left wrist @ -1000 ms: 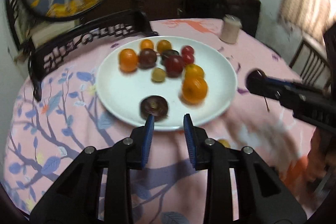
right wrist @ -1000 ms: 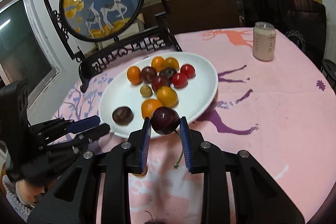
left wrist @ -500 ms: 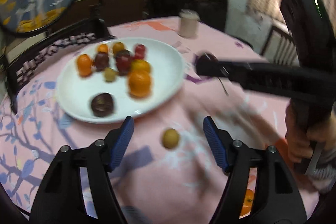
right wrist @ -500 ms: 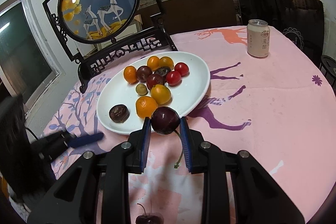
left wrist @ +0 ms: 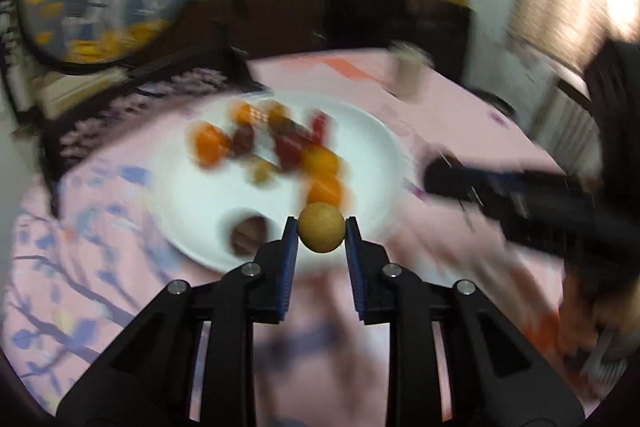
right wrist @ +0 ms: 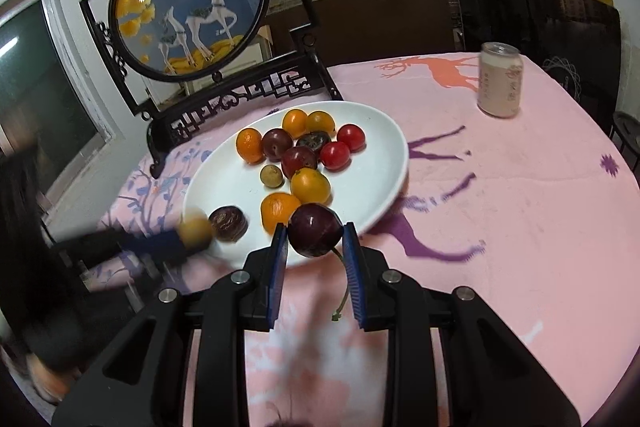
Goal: Organize fruits
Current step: 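Carry both fruits over the plate and open both grippers to release them, then grasp the last tangerine with the left gripper while the right gripper grasps another dark cherry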
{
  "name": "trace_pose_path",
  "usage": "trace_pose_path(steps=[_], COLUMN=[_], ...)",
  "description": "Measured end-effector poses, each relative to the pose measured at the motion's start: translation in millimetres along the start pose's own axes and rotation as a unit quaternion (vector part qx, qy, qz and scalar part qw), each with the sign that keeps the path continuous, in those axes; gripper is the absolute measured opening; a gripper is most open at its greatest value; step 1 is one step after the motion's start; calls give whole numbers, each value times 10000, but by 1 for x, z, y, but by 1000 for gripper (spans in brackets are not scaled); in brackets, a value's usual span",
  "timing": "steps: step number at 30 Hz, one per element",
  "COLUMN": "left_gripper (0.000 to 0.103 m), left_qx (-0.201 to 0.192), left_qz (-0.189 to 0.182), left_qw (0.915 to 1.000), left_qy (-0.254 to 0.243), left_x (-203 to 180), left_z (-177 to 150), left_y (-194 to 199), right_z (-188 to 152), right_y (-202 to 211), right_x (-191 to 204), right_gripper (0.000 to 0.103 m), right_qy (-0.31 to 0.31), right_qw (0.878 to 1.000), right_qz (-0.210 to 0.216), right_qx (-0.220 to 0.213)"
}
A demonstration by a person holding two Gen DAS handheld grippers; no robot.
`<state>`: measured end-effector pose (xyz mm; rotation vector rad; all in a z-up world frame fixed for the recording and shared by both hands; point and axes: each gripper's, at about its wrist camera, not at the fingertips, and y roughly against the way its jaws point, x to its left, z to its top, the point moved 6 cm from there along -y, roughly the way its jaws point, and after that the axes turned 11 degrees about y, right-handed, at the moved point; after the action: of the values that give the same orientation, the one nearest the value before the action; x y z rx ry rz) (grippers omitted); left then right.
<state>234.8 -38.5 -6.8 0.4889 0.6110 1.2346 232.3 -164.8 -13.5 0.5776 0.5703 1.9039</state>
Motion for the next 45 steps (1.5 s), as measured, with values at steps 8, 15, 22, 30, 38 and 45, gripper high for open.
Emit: trace_pose_path(steps=[8,15,22,30,38,45], left_gripper=[67,77,91,95,99,100], left_qx=[53,51,-98,9,-71,-135], left_qz=[483,522,572,649,722,662], left_qw=[9955,9960,9967,9961,9956,9969], left_qy=[818,722,574,600,600,409], left_x=[62,60,47,45,39,25], left_z=[22,8,-12,-45,-74,-95], left_y=[-44,-38,-11,9,38,62], right_z=[21,14,-14,-51,-94,-110], right_y=[-41,-22,5,29,57,61], right_x=[-4,-8,8,25,40,49], right_gripper=[55,55,55,56,56,56], right_qy=[121,41,212,385,482,557], right_qw=[9994,9996,9996,9990,9987,9981], right_qz=[-335,-234,-164,-213,-64,37], right_qx=[-41,-130,-108,-20,139,270])
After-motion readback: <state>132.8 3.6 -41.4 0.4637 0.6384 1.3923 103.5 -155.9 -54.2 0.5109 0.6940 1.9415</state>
